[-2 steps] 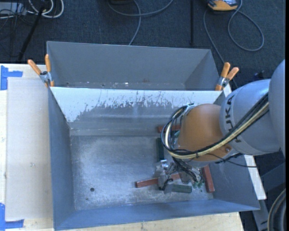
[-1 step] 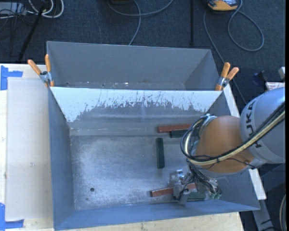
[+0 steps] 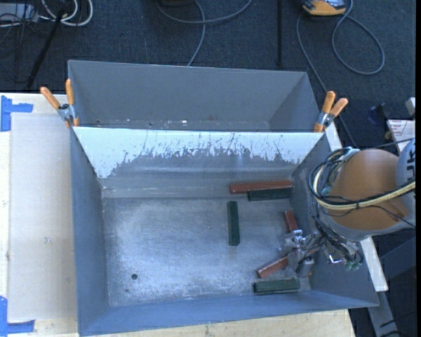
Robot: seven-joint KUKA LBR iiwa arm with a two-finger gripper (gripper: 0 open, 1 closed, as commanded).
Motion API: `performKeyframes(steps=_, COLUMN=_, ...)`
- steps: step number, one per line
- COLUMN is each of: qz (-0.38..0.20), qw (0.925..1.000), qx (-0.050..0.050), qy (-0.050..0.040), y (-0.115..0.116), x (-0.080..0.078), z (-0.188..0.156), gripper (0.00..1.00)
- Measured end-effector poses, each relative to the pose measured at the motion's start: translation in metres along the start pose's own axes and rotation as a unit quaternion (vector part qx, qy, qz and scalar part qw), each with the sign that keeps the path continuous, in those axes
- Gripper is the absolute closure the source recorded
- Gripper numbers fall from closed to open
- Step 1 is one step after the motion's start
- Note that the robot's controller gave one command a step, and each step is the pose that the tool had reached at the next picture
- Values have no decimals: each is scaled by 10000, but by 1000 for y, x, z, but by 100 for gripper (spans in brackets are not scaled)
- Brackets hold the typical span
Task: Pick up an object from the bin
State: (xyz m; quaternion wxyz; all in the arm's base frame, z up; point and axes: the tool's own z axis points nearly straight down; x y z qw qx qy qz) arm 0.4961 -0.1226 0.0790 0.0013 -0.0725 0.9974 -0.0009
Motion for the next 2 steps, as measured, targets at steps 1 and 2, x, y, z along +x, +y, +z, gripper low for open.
performKeyframes(steps=1, qz=-115, qw=9999, qx=-9, qy=-29, y=54, x=-20, z=-110, gripper=100)
performKeyframes(steps=2, qz=-150, qw=9999, qx=-3, qy=-26, y=55, x=-47, z=-160, gripper=100)
